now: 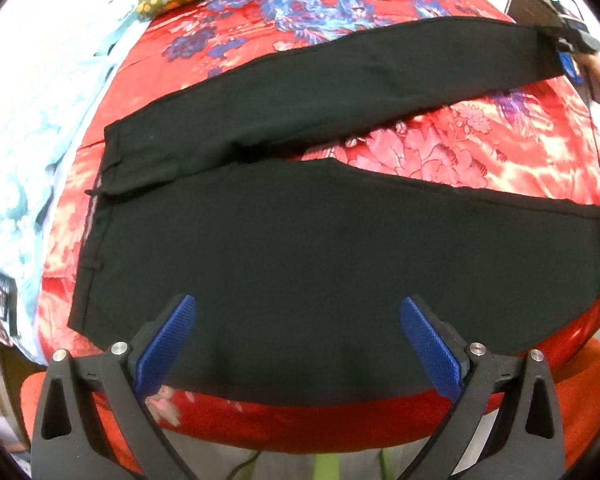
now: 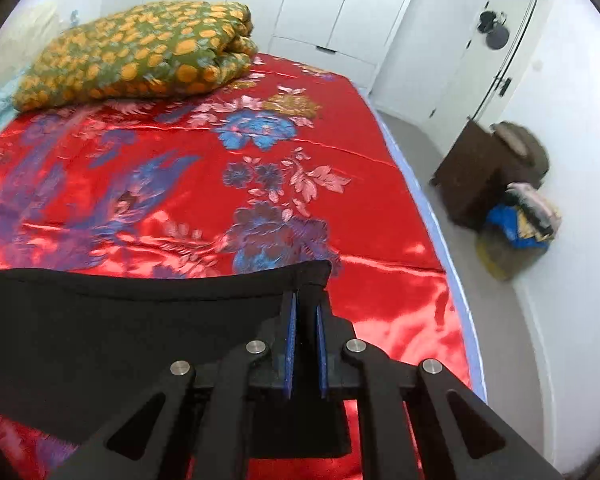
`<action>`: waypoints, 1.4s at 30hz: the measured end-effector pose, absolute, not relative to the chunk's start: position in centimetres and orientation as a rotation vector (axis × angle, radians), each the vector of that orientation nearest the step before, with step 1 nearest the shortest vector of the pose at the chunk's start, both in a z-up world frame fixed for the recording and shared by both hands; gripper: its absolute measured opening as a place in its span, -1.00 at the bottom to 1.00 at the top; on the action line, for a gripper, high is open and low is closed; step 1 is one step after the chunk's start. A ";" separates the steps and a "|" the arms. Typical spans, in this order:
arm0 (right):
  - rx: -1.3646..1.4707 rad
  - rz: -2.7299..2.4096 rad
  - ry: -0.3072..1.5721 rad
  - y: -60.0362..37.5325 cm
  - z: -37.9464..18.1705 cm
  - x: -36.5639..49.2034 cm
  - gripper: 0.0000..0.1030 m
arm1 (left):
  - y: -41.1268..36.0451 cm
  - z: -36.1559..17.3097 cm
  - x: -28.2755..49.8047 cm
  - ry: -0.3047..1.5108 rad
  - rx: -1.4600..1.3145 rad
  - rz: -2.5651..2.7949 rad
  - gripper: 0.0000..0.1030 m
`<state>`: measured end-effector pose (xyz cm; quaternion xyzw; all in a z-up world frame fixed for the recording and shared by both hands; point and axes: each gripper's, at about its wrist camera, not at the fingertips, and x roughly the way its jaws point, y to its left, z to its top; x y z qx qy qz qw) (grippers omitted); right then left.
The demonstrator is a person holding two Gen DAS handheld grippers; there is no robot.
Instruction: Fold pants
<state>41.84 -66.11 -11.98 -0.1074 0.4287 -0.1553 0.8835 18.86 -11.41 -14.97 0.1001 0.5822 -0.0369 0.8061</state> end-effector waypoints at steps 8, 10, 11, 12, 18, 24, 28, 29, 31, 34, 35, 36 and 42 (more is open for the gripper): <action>-0.136 -0.440 0.949 -65.7 -19.1 42.7 -0.01 | -10.4 -17.4 19.6 1.283 0.255 -0.060 0.98; -0.115 -0.435 0.908 -65.0 -18.2 41.2 0.21 | -8.6 -17.1 21.8 1.212 0.240 -0.028 0.98; -0.102 -0.420 0.892 -64.5 -17.7 40.4 0.21 | -7.3 -17.1 23.2 1.173 0.223 -0.001 0.99; -0.080 -0.395 0.880 -63.7 -16.9 39.4 0.23 | -5.7 -17.5 24.9 1.144 0.207 0.035 0.99; 0.038 -0.252 0.831 -58.4 -11.9 31.2 0.47 | 4.4 -24.6 28.7 1.185 0.226 0.335 0.99; 0.116 -0.200 0.827 -52.3 -9.0 19.4 0.72 | 9.9 -23.3 25.0 1.179 0.081 0.406 0.98; 0.205 -0.188 0.850 -46.8 -10.9 11.1 0.77 | 8.2 -22.0 22.4 1.157 0.063 0.300 0.98; 0.231 -0.179 0.862 -45.4 -11.6 9.3 0.77 | 7.3 -21.9 21.8 1.150 0.070 0.254 0.98; 0.263 -0.183 0.883 -42.3 -13.4 6.0 0.77 | 4.3 -21.5 20.3 1.132 0.115 0.138 0.98; 0.296 -0.201 0.916 -38.9 -15.9 3.1 0.77 | 0.6 -21.4 18.0 1.084 0.190 0.003 0.99; 0.309 -0.217 0.913 -37.9 -16.5 2.4 0.77 | 0.1 -21.5 17.5 1.073 0.203 -0.018 0.99; 0.308 -0.237 0.898 -36.9 -16.9 1.6 0.77 | -0.3 -21.7 17.2 1.062 0.216 -0.029 0.99; 0.171 -0.245 0.874 -32.5 -18.1 1.0 0.77 | 0.4 -24.2 17.3 1.086 0.207 -0.085 0.99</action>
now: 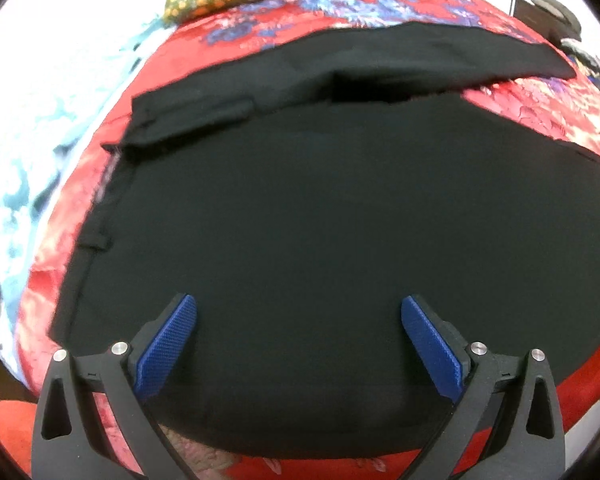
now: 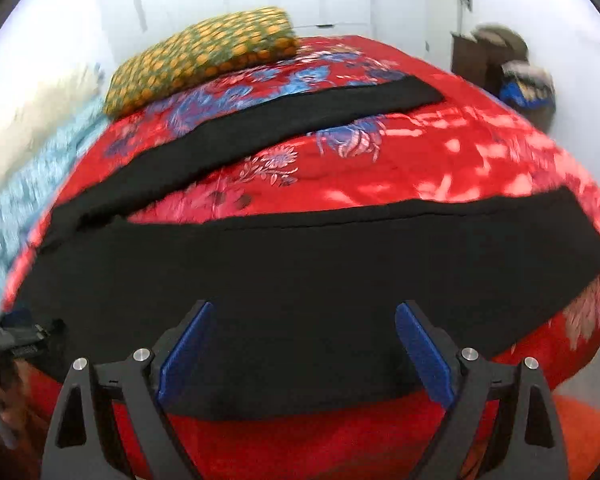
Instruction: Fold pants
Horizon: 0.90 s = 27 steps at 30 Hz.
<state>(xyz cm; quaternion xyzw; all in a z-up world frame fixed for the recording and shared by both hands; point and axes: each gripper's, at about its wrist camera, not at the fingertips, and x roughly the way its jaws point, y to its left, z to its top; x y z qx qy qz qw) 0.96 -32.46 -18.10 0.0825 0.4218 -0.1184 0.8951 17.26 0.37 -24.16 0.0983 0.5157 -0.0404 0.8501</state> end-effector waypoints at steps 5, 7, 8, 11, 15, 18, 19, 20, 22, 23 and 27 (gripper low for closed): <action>0.170 -0.283 0.948 -32.6 -21.2 1.5 0.77 | 1.6 -24.9 17.4 1.084 0.134 -0.108 0.99; 0.190 -0.297 0.969 -33.0 -22.2 1.5 0.78 | 1.5 -24.9 17.1 1.068 0.144 -0.116 0.99; 0.188 -0.298 0.964 -32.9 -22.5 1.4 0.79 | 1.5 -25.0 17.0 1.059 0.143 -0.119 0.99; 0.171 -0.280 0.957 -32.8 -22.8 1.6 1.00 | 1.7 -25.0 16.8 1.040 0.142 -0.127 0.99; 0.132 -0.273 0.937 -32.3 -23.4 1.6 1.00 | 1.6 -25.0 16.7 1.028 0.150 -0.131 0.99; 0.144 -0.259 0.934 -32.5 -23.5 1.7 1.00 | 1.6 -25.1 16.5 1.023 0.151 -0.132 0.99; 0.143 -0.258 0.933 -32.5 -23.5 1.7 1.00 | 1.6 -25.1 16.5 1.024 0.150 -0.130 0.99; 0.142 -0.258 0.932 -32.5 -23.5 1.7 1.00 | 1.6 -25.1 16.4 1.024 0.151 -0.129 0.99; 0.143 -0.260 0.931 -32.4 -23.5 1.7 1.00 | 1.6 -25.1 16.5 1.026 0.151 -0.129 0.99; 0.144 -0.260 0.933 -32.4 -23.5 1.8 1.00 | 1.6 -25.1 16.4 1.027 0.151 -0.130 0.99; 0.144 -0.260 0.949 -32.4 -23.5 2.1 1.00 | 1.7 -25.0 16.4 1.030 0.154 -0.147 0.99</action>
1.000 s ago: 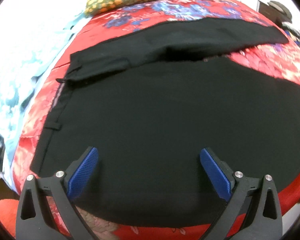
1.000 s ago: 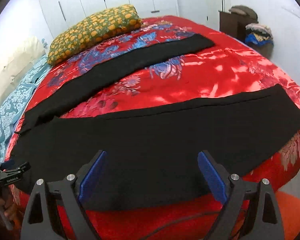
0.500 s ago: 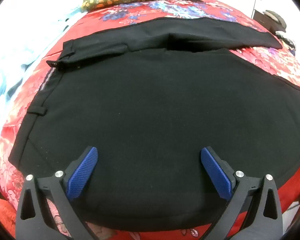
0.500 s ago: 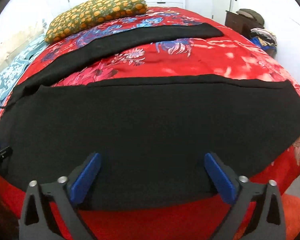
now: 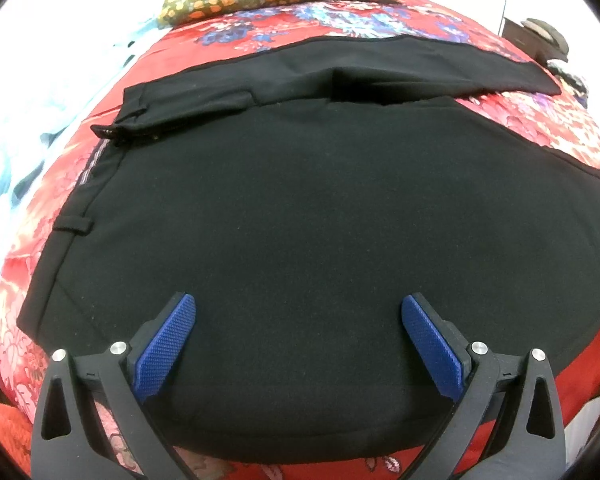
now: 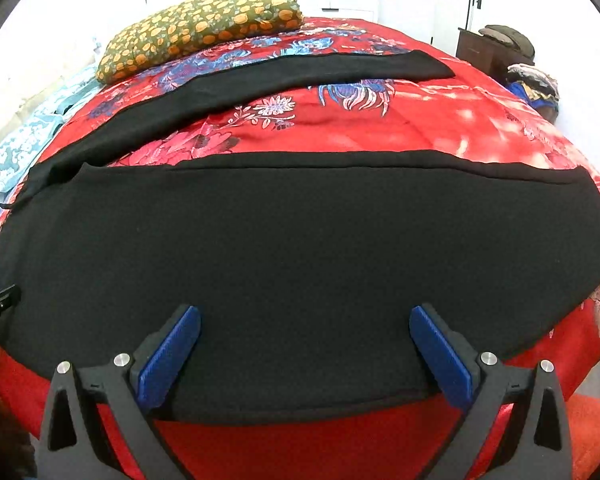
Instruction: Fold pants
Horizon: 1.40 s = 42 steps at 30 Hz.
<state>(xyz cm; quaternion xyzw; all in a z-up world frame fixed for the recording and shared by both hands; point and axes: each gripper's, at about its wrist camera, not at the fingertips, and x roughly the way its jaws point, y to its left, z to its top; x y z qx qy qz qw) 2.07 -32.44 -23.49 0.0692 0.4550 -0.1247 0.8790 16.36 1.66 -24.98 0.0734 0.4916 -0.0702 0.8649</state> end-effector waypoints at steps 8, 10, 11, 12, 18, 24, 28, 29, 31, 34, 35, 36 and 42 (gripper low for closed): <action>0.136 -0.264 0.923 -32.3 -23.7 1.8 1.00 | 1.6 -24.9 16.2 1.036 0.164 -0.161 0.99; 0.132 -0.265 0.928 -32.2 -23.6 1.8 1.00 | 1.6 -24.9 16.2 1.043 0.165 -0.165 0.99; 0.131 -0.264 0.929 -32.2 -23.6 1.9 1.00 | 1.6 -24.8 16.2 1.051 0.163 -0.167 0.99; 0.131 -0.264 0.929 -32.2 -23.7 1.8 1.00 | 1.7 -24.8 16.3 1.057 0.160 -0.169 0.99; 0.130 -0.274 0.925 -32.1 -23.7 1.8 1.00 | 1.9 -23.9 16.7 1.117 0.140 -0.174 0.99; 0.119 -0.295 0.921 -31.8 -23.8 1.7 1.00 | 6.6 -18.5 22.9 1.038 -0.060 -0.189 0.99; 0.116 -0.299 0.918 -31.7 -23.8 1.7 1.00 | 13.5 -16.9 29.8 1.001 -0.171 -0.016 0.99; 0.115 -0.299 0.915 -31.7 -23.8 1.6 1.00 | 14.9 -17.3 31.5 1.015 -0.160 0.044 0.99; 0.111 -0.297 0.909 -31.7 -23.8 1.6 1.00 | 16.5 -18.3 33.5 1.043 -0.156 0.109 0.98; 0.108 -0.293 0.902 -31.7 -23.9 1.6 1.00 | 16.5 -21.1 35.4 1.116 -0.101 0.124 0.98; 0.106 -0.292 0.901 -31.7 -23.9 1.6 1.00 | 16.0 -22.3 35.9 1.141 -0.033 0.165 0.98; 0.105 -0.289 0.901 -31.7 -23.9 1.6 1.00 | 15.9 -23.5 36.1 1.164 0.040 0.228 1.00; 0.104 -0.285 0.899 -31.7 -23.9 1.7 1.00 | 18.6 -25.0 35.2 1.164 -0.141 0.236 0.99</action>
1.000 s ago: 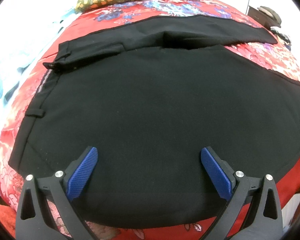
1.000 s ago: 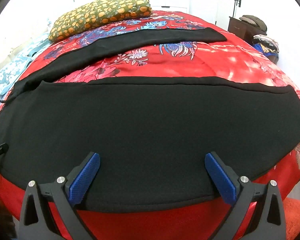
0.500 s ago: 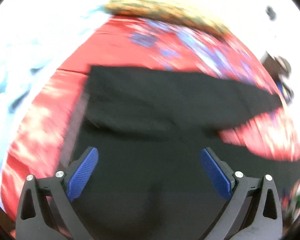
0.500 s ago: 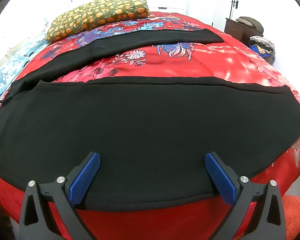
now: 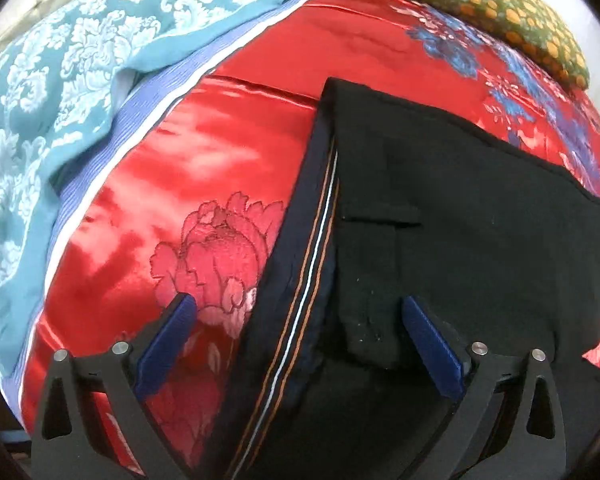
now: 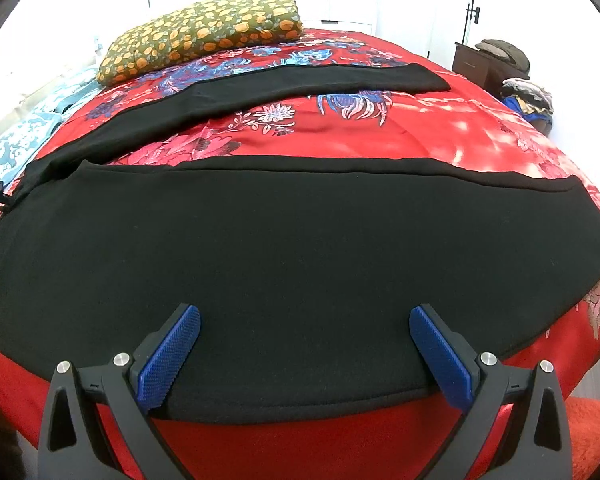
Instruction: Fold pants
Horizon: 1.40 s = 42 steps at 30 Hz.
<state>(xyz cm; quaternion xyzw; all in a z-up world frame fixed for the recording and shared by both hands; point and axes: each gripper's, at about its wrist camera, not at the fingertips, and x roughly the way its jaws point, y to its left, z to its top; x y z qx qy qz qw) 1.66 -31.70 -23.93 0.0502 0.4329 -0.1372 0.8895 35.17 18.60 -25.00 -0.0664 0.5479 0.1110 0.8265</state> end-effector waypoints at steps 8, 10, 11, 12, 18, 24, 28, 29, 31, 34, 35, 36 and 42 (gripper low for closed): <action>0.105 -0.287 0.908 -31.7 -23.9 1.9 1.00 | 12.8 -19.1 33.2 1.041 -0.026 0.142 0.98; 0.105 -0.290 0.910 -31.7 -23.9 1.9 1.00 | 10.4 -18.3 32.9 1.043 -0.035 0.050 0.98; 0.106 -0.292 0.910 -31.7 -23.9 2.0 1.00 | 8.5 -18.2 33.0 1.054 -0.025 0.002 0.98; 0.105 -0.293 0.910 -31.6 -23.9 2.0 1.00 | 6.9 -18.4 33.2 1.065 -0.005 -0.036 0.98; 0.105 -0.296 0.911 -31.6 -23.9 2.0 1.00 | -1.2 -23.7 36.0 1.153 0.247 0.031 1.00; 0.103 -0.289 0.909 -31.6 -23.9 1.8 1.00 | 0.0 -26.0 37.5 1.225 0.137 0.080 0.99; 0.102 -0.284 0.909 -31.6 -23.9 1.8 1.00 | 1.3 -23.8 36.1 1.194 0.167 0.035 0.98; 0.102 -0.284 0.910 -31.6 -23.9 1.8 1.00 | 1.8 -23.1 35.2 1.177 0.173 0.022 0.98; 0.101 -0.285 0.910 -31.6 -23.9 1.8 1.00 | 2.6 -22.1 33.2 1.157 0.158 -0.014 0.98; 0.102 -0.286 0.915 -31.6 -23.9 1.8 1.00 | 2.7 -21.6 28.7 1.173 0.150 -0.094 0.98; 0.100 -0.284 0.927 -31.6 -23.8 1.9 1.00 | 2.5 -21.9 27.6 1.188 0.171 -0.119 0.98; 0.098 -0.281 0.943 -31.6 -23.6 2.1 1.00 | 2.0 -21.9 26.5 1.197 0.200 -0.136 0.98; 0.199 -0.238 0.990 -32.0 -21.7 1.4 1.00 | 0.1 -18.6 24.9 1.139 0.091 -0.236 0.98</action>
